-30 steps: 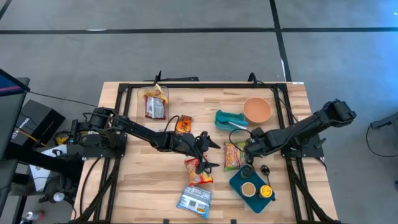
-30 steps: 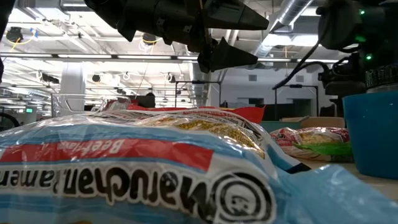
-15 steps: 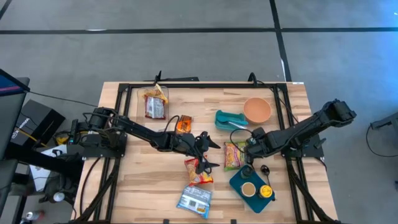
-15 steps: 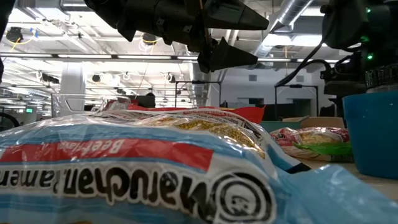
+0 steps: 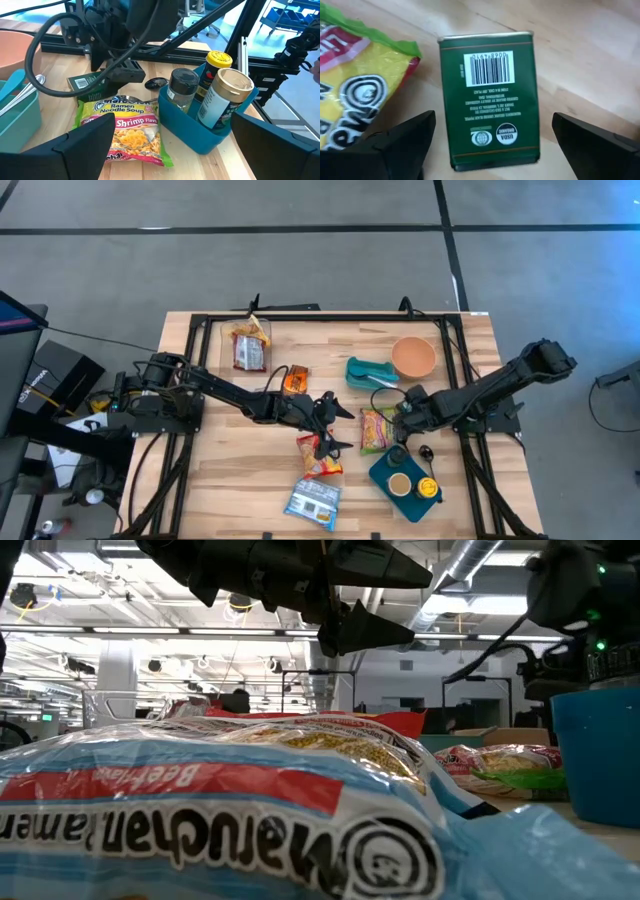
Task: Pick & Place Food Item
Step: Put the green seasoning can into the blue bin
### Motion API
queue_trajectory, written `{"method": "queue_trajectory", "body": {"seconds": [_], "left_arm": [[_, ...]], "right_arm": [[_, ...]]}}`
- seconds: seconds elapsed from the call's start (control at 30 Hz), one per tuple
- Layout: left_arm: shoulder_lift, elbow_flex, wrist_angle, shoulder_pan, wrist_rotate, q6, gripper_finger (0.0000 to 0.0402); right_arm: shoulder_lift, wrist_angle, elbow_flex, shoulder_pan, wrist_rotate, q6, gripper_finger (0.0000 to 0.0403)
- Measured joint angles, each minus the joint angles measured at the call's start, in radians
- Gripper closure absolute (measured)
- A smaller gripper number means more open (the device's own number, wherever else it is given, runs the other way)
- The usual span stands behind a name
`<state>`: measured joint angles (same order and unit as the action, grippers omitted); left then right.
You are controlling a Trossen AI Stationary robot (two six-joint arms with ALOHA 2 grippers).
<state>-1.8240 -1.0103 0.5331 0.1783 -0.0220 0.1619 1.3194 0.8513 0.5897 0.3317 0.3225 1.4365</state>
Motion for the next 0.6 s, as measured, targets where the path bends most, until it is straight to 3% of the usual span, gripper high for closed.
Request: {"method": "queue_trajectory", "body": {"seconds": [0.27,0.6], "left_arm": [[0.000,0.000,0.009,0.000,0.000,0.000,0.0011],[0.000,0.000,0.010,0.000,0.000,0.000,0.0011]], "right_arm": [[-0.076,-0.044,-0.058,0.010,-0.004,0.041,0.0007],[0.014,-0.076,-0.058,0.010,-0.005,0.024,0.0007]]}}
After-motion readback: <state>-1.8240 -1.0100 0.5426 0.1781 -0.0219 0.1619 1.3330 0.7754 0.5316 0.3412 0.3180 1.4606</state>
